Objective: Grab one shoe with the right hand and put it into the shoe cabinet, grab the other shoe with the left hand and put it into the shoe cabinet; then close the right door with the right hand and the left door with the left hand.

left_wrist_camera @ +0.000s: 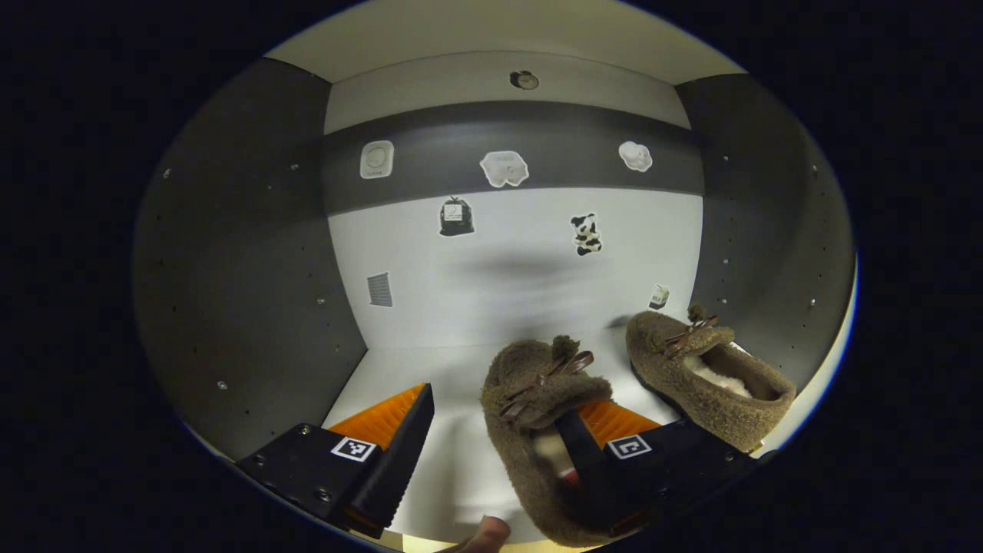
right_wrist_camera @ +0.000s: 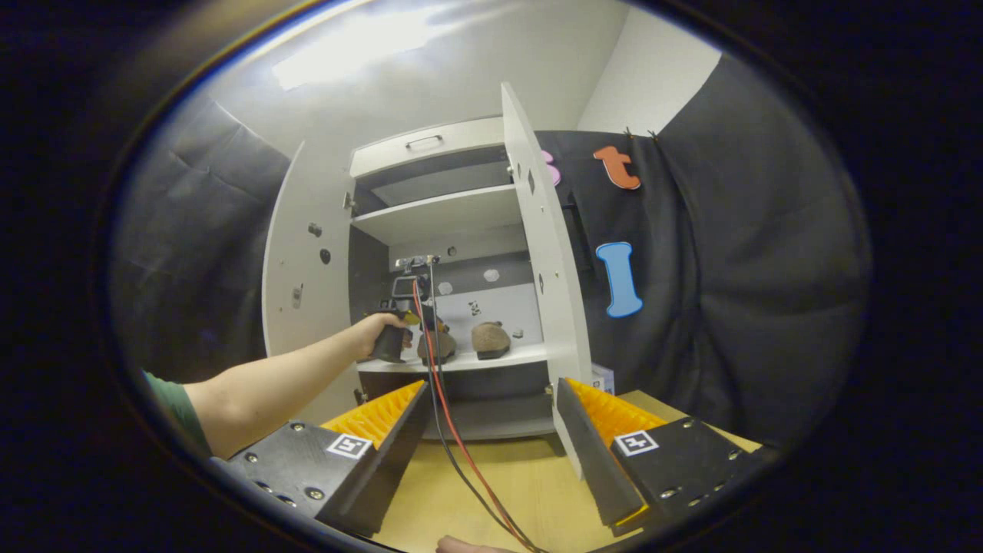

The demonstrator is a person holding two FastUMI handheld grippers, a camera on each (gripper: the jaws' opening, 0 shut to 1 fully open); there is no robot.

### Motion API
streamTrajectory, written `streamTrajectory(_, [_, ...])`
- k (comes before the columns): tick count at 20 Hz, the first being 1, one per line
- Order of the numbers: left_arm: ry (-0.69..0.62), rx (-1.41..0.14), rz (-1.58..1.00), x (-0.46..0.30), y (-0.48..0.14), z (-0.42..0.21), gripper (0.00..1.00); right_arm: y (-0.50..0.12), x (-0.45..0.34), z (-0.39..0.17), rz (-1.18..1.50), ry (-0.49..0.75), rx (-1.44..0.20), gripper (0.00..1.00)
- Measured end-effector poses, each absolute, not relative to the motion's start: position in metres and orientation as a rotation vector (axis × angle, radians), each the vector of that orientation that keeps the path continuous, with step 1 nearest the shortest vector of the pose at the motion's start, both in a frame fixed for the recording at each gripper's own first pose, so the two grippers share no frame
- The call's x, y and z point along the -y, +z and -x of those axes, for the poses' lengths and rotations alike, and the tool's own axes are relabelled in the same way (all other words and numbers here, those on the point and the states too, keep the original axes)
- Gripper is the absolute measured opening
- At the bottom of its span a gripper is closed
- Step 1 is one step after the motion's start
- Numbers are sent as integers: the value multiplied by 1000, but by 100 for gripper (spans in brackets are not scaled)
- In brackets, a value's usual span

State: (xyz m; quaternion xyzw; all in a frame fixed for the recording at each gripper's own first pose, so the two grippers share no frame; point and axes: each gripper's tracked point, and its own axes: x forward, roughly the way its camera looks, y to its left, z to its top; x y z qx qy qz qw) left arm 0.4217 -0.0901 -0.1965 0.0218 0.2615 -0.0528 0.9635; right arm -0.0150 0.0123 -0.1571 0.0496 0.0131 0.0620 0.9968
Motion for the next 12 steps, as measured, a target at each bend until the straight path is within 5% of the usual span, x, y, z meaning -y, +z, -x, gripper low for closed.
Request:
streamTrajectory(7, [-147,-508,28,98,-138,-371,96,-139,1,33,-89,88,16,99])
streamTrajectory(12, [-196,-417,92,100,-66,-281,96,-120,25,43,-1,32,53,99])
